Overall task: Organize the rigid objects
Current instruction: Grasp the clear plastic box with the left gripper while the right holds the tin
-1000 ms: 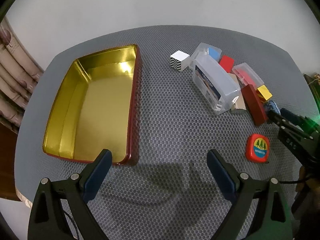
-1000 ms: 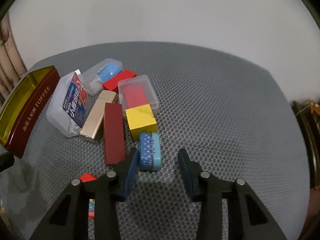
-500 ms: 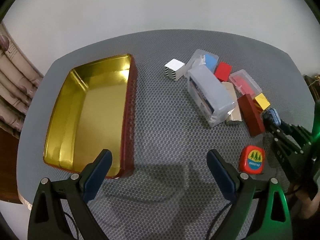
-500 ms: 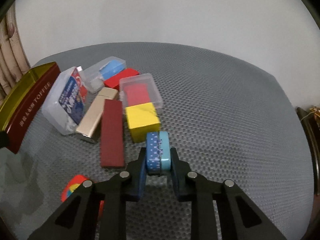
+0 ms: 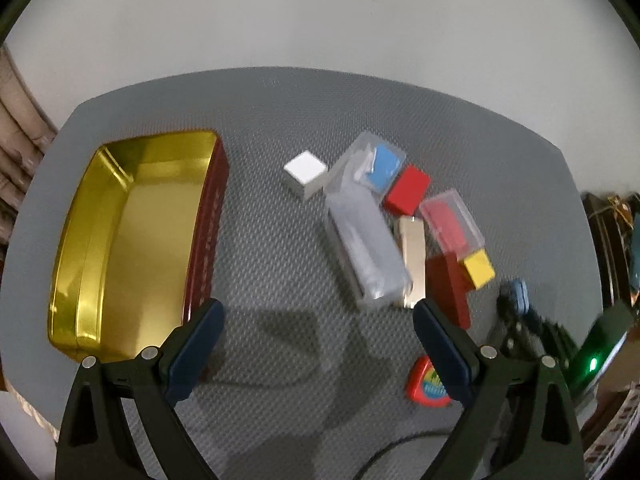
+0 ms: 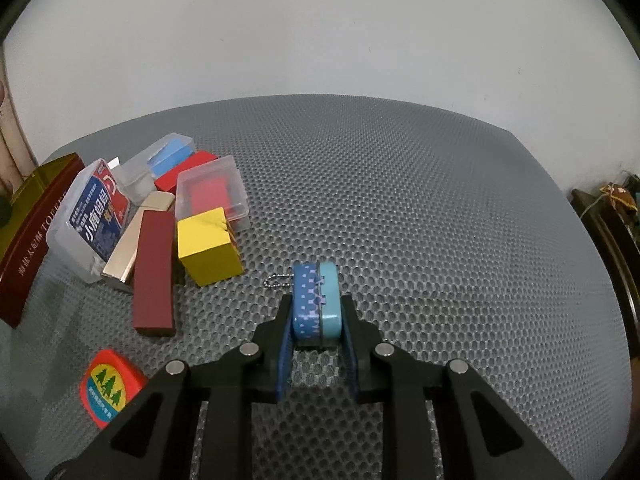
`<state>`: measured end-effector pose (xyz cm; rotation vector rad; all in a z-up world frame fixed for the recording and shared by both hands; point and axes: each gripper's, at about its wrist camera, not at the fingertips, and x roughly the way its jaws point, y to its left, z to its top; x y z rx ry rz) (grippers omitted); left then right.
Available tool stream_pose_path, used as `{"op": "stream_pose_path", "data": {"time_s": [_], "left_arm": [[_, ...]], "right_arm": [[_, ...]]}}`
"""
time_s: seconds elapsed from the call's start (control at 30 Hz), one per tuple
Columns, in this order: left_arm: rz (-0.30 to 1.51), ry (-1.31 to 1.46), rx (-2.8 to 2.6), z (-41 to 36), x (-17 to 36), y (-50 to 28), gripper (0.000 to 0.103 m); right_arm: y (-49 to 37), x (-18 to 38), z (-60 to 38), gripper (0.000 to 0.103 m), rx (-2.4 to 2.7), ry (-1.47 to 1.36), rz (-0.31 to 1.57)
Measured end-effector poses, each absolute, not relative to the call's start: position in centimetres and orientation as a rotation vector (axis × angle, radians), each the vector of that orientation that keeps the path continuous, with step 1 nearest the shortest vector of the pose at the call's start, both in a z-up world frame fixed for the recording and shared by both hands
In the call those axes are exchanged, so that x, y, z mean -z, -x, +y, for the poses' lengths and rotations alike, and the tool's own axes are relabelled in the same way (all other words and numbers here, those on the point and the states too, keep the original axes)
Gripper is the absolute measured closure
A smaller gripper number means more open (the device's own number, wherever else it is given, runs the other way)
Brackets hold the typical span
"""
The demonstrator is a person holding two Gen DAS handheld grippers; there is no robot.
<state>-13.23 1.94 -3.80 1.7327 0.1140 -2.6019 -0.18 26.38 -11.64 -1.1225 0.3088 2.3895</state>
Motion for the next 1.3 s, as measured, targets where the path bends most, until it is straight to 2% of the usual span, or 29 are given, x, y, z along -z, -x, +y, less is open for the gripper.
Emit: {"op": "stream_pose_path", "data": {"time_s": [0.3, 0.47, 0.67, 0.73, 0.87, 0.97, 1.03, 1.1, 1.3], "left_arm": [[0.253, -1.816, 2.499, 3.1, 5.8, 16.6, 0.009], [0.237, -1.815, 2.457, 3.5, 6.5, 17.9, 0.01], [0.204, -1.831, 2.415, 3.9, 8.1, 18.5, 0.013], [0.179, -1.839, 2.401, 4.1, 8.7, 18.6, 0.018], [0.189, -1.866, 2.385, 4.3, 9.7, 18.5, 0.023], [0.205, -1.882, 2.375, 4.2, 10.3, 18.5, 0.041], [0.185, -1.889, 2.367, 4.4, 10.7, 18.4, 0.059], [0.183, -1.893, 2.365, 4.3, 11.0, 18.3, 0.071], [0.102, -1.846, 2.403, 4.5, 10.9, 17.3, 0.072]], "right_arm": [[1.6, 11.8, 24.7, 0.081, -2.376, 1.129, 0.269], [1.9, 11.8, 24.4, 0.081, -2.38, 1.128, 0.282], [-2.2, 11.7, 24.7, 0.081, -2.384, 1.125, 0.286], [-2.6, 12.0, 25.6, 0.081, -2.384, 1.125, 0.288], [-2.6, 11.8, 25.4, 0.081, -2.382, 1.128, 0.283], [-2.5, 11.7, 26.1, 0.081, -2.383, 1.128, 0.284], [-2.5, 11.7, 26.0, 0.081, -2.383, 1.128, 0.284], [-2.2, 11.6, 25.8, 0.081, -2.381, 1.129, 0.28], [0.1, 12.2, 25.9, 0.081, -2.379, 1.131, 0.273]]}}
